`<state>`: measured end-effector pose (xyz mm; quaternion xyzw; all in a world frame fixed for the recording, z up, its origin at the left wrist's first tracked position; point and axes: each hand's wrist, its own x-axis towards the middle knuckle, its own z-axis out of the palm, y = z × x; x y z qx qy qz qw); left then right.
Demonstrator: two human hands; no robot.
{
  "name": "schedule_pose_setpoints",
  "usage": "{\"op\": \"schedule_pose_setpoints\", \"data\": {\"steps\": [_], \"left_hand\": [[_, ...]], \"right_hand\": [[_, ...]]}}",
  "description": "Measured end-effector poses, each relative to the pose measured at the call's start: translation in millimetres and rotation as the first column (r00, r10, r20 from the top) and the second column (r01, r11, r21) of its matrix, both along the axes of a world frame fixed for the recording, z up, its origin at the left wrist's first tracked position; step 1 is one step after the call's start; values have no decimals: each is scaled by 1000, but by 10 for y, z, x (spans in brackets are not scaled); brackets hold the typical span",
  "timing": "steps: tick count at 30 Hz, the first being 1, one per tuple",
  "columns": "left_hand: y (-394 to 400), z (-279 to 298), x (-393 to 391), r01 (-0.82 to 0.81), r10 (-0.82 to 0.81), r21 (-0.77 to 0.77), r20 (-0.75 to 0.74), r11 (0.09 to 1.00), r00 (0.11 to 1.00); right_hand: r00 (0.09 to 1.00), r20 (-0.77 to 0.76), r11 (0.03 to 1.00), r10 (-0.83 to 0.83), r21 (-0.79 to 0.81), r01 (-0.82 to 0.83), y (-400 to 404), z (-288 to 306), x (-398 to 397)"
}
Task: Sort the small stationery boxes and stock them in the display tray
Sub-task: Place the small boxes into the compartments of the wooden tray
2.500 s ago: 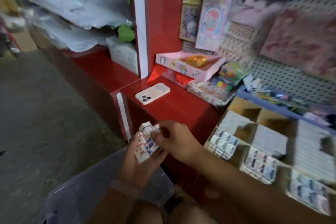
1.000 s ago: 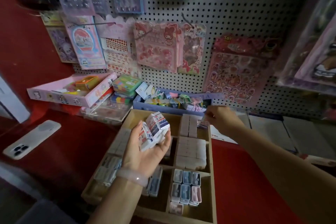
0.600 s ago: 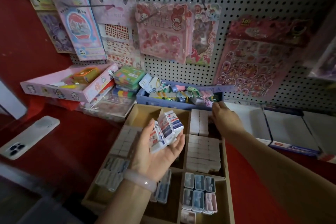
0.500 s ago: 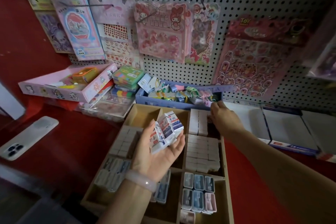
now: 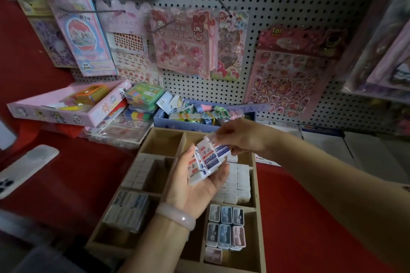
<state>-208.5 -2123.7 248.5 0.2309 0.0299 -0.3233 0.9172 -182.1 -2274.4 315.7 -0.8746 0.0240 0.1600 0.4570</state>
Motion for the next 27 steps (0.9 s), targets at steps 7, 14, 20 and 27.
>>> {"op": "schedule_pose_setpoints", "data": {"steps": [7, 14, 20, 27], "left_hand": [[37, 19, -5, -25, 25, -2, -68, 1000, 997], [128, -21, 54, -28, 26, -34, -74, 999, 997], [178, -64, 50, -36, 31, -52, -91, 998, 995], [176, -54, 35, -42, 39, -36, -80, 998, 996]], "right_hand": [[903, 245, 936, -352, 118, 333, -473, -104, 186], [909, 340, 832, -242, -409, 375, -596, -773, 202], [898, 418, 744, -135, -556, 371, -490, -947, 284], [911, 411, 593, -33, -726, 349, -404, -1015, 280]]}}
